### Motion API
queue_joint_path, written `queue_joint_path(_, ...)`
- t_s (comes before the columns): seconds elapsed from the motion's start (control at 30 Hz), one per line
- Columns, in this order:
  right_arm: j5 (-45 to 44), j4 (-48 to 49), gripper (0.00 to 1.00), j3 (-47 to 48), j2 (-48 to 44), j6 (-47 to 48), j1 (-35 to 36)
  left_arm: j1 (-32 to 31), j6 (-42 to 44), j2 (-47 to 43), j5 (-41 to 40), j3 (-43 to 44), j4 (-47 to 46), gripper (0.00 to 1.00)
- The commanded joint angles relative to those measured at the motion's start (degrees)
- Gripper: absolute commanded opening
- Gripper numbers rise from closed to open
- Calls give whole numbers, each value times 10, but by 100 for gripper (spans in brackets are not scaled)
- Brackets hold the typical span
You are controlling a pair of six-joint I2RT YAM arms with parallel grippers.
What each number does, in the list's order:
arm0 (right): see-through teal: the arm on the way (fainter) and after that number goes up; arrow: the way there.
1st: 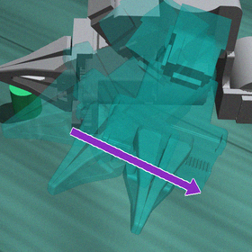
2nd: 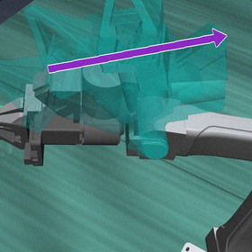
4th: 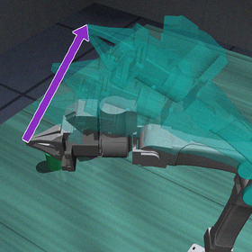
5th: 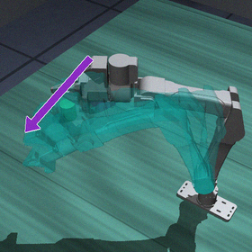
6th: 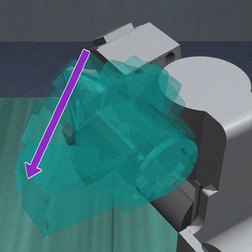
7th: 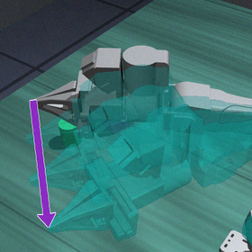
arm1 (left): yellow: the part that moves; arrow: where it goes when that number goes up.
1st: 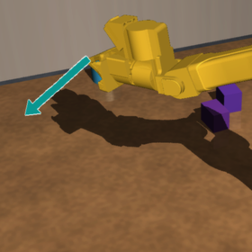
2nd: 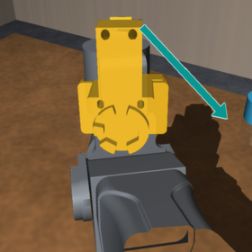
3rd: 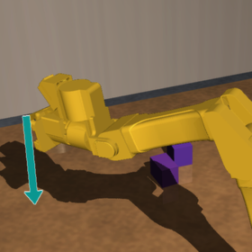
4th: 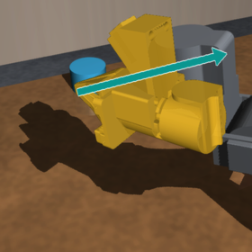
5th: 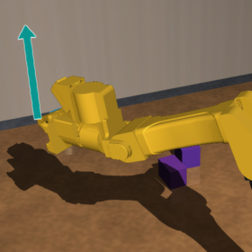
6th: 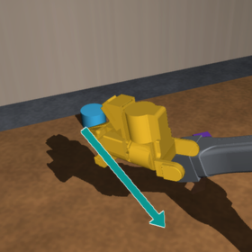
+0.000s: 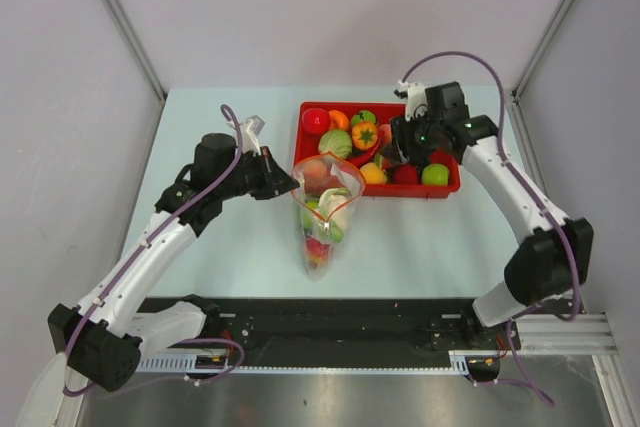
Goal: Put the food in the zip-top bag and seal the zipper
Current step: Pick up the fake fruit from the bin, then place the fake fruit in the zipper food storage bag.
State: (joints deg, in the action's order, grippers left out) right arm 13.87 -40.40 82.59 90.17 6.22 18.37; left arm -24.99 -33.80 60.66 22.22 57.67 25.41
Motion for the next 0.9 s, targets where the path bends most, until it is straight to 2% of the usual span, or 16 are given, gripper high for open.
queue_joint_path(0.0,86,16,39,84,-85,-25,27,3,9,2,2,17,-16,0)
queue_joint_path(0.1,113,28,39,109,-109,-48,69,2,10,4,2,22,-13,0)
queue_joint_path(0.23,104,47,40,114,-130,-52,164,2,11,2,1,25,-12,0)
queue_joint_path(0.47,104,35,40,86,-110,-27,226,2,15,-6,2,27,-9,0)
queue_joint_path(0.5,102,32,43,81,-106,-23,231,2,15,-7,2,28,-8,0)
queue_joint_path(0.53,98,27,57,78,-98,-13,237,2,16,-8,2,27,-7,0)
queue_joint_path(0.6,91,27,69,77,-92,-14,245,3,16,-10,5,25,-9,0)
queue_joint_path(0.63,85,32,81,79,-90,-17,245,4,16,-12,5,24,-8,0)
queue_joint_path(0.73,70,44,94,102,-85,-16,243,7,14,-16,6,20,-11,0)
queue_joint_path(0.87,71,36,100,127,-92,-30,225,13,9,-17,21,16,-14,0)
